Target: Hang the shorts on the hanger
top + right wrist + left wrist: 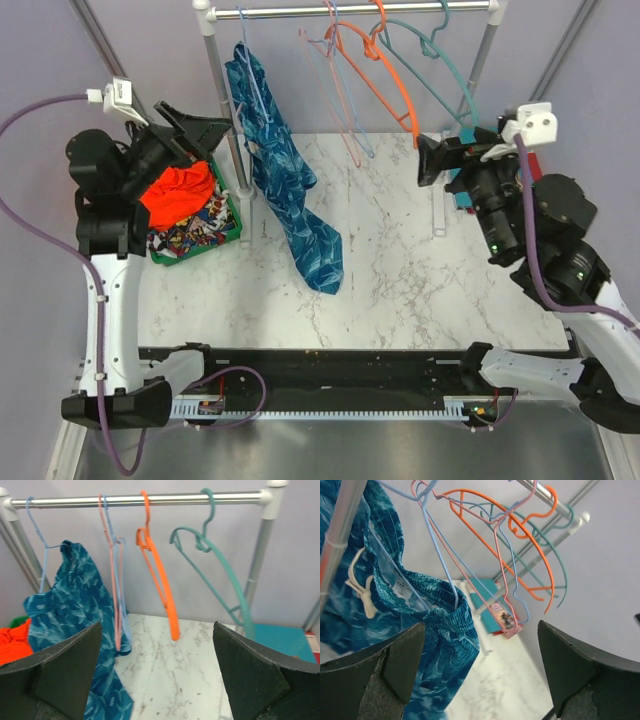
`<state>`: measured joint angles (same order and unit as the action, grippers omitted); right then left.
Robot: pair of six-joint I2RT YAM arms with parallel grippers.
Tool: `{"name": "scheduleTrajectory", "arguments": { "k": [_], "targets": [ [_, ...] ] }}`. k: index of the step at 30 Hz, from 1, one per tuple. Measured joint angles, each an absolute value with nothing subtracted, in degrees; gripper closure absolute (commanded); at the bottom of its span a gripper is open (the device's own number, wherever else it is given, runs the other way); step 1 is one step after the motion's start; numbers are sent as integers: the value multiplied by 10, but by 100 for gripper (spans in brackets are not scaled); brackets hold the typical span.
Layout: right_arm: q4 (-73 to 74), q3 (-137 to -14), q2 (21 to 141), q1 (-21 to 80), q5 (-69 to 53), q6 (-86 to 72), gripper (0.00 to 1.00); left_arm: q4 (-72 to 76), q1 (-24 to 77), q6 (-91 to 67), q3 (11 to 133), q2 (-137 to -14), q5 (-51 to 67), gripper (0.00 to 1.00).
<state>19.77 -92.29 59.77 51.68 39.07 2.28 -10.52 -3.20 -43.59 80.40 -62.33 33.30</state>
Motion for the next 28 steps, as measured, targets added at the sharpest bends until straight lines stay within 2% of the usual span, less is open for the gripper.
{"name": "scheduleTrajectory", "arguments": {
  "k": [5,11,15,21,28],
  "targets": [
    [212,-877,522,467,384,39,2,-297,-34,-253,941,-624,369,1],
    [250,-762,391,382,306,62,2,-501,-34,-86,971,-589,391,0],
    [294,-672,317,347,262,91,2,-571,-34,-17,896,-540,368,0],
    [364,-595,276,296,190,124,2,-625,-34,52,766,-467,277,0],
    [433,-565,223,246,98,160,2,-634,-34,108,694,-403,208,0]
  ]
}}
